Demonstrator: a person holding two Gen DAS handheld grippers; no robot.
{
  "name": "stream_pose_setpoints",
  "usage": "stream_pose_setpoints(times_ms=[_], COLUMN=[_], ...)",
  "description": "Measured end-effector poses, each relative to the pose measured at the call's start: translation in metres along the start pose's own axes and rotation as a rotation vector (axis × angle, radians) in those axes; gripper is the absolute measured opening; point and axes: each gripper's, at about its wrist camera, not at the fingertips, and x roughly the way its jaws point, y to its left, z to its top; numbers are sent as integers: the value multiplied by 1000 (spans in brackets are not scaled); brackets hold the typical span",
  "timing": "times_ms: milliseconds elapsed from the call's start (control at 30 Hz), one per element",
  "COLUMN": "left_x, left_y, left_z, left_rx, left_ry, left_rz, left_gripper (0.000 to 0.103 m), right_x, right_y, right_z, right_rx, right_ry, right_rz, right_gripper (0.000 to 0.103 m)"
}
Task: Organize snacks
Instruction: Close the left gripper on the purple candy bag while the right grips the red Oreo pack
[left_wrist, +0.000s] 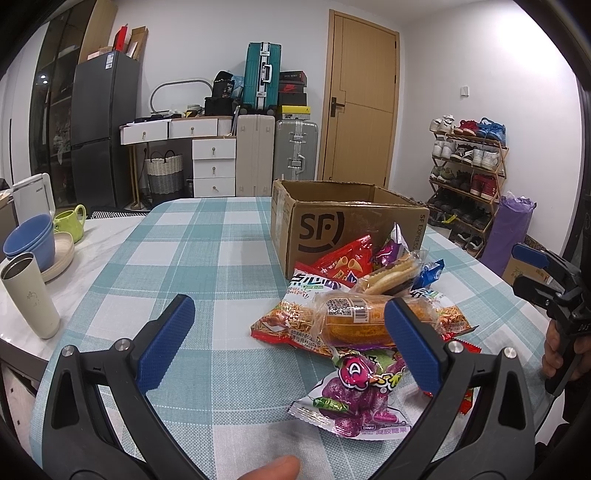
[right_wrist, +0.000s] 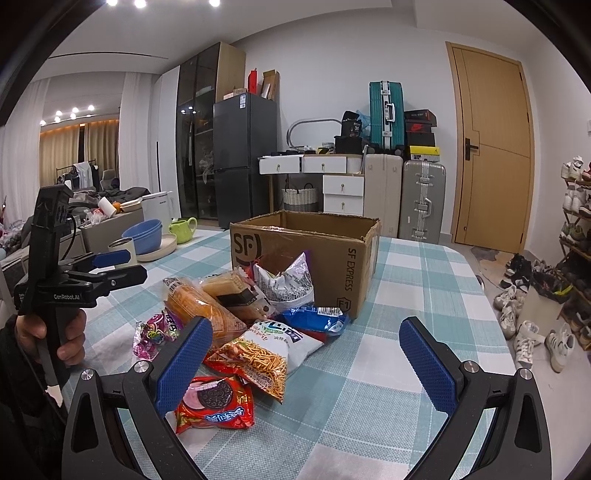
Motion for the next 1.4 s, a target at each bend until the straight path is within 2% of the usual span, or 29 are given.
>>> stream_pose_setpoints(times_ms=[333, 567, 933, 1000, 1167, 1300, 1400], left_x=[7, 8, 21, 24, 30, 35, 41], left_y=[-7, -21, -25, -28, -34, -38, -39], left_z=[-4, -10, -24, -26, -27, -28, -29], left_rx=[34, 72, 88, 102, 128, 141, 138], left_ry=[46, 137, 246, 259, 297, 322, 354], left_rz=[10, 8, -62, -66, -87, -111, -124], left_gripper=[102, 102, 102, 102, 102, 102, 96], right_x=[15, 23, 47, 52, 63, 67, 71], right_y=[6, 22, 50, 53, 60, 66, 70], right_z=[0, -6, -30, -34, -40, -41, -38], right_rx=[17, 46, 40, 38, 24, 6, -9], right_ry=[125, 231, 378, 396, 437, 448, 456], right_rz=[-1, 48, 135, 143, 142, 143, 151], right_gripper=[103, 103, 102, 101, 89, 83, 79])
